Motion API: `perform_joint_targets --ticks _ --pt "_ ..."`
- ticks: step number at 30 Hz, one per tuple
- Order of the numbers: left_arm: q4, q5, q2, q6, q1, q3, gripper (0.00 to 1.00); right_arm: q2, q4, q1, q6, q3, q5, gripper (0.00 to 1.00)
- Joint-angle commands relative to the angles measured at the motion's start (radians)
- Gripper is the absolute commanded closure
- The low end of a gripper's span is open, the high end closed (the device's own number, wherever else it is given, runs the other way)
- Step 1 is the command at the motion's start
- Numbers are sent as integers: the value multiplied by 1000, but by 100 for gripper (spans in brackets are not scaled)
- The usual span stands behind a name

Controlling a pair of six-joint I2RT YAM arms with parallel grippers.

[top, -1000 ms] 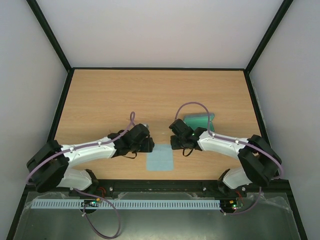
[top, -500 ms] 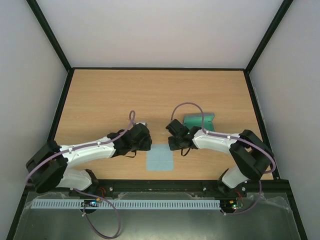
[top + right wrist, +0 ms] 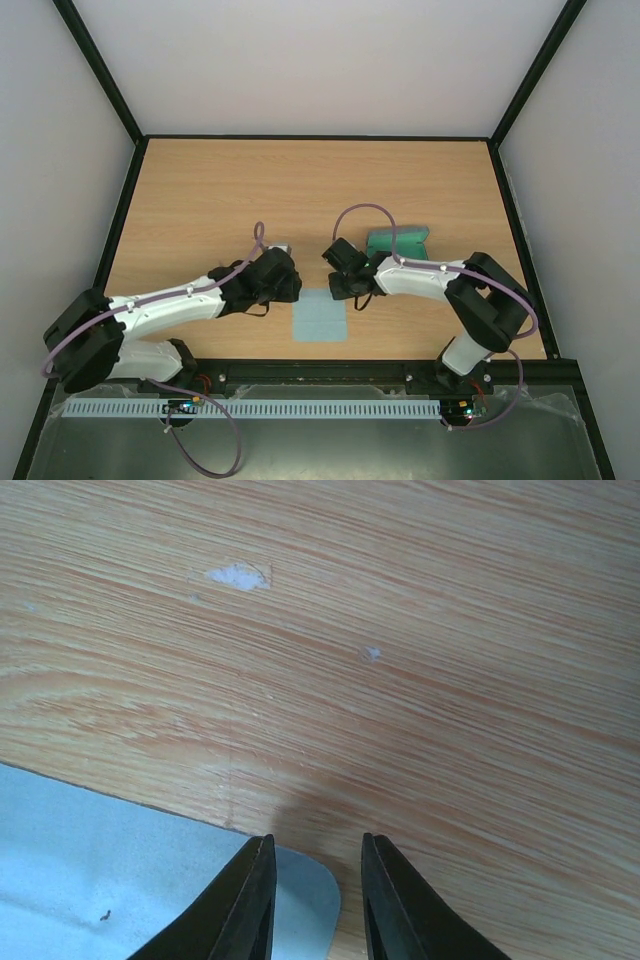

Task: Organize the sunglasses
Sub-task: Fold the glasses cleaning cloth at the center of the board.

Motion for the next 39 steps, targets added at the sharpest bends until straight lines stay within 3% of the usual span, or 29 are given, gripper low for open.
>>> perform_joint_targets --ticks 1,18,32,39 --pt "-32 -13 -47 3 3 -26 43 28 -12 12 3 29 43 74" --pt "-18 4 -65 3 6 -41 43 -16 -17 23 35 -32 59 76" --pt "-14 14 -70 -3 5 -49 43 -3 7 35 42 -52 49 83" --pt "-23 14 -72 -8 6 -45 34 7 13 52 46 -54 46 87"
